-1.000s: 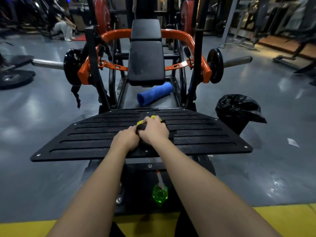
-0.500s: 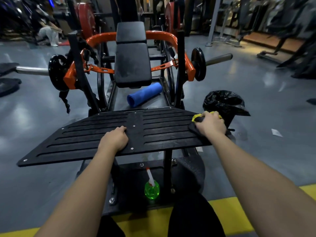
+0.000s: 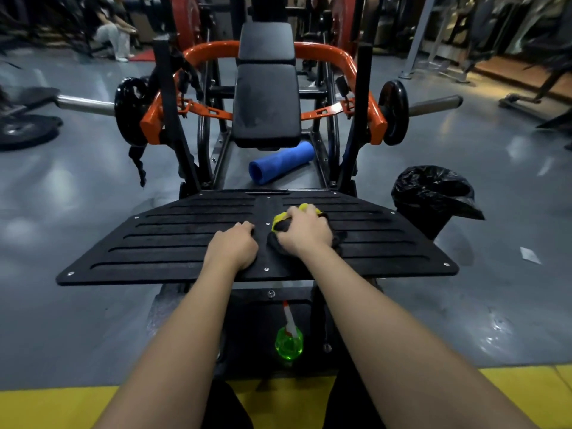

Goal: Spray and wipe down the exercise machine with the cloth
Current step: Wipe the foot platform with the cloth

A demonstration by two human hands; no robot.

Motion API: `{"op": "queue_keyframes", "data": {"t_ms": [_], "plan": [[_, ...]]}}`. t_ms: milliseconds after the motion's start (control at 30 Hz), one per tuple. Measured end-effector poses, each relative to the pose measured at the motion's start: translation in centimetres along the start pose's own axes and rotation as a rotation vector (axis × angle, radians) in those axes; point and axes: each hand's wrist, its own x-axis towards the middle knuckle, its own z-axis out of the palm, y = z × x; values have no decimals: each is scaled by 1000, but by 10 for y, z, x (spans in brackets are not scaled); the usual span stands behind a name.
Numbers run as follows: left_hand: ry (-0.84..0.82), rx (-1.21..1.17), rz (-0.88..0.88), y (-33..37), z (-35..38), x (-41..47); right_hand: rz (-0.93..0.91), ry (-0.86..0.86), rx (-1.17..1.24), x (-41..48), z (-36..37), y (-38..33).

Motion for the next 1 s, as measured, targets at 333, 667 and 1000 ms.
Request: {"op": "queue_keyframes", "data": {"t_ms": [333,667,1000], "plan": [[63,66,-4,2,2,4,-6,1,38,89,30,-13],[36,86,-51,6,-1,1,-60,-33,71,100,26,15],[21,25,-33,7,-5,-5,275,158,-39,79,-43,166]]}}
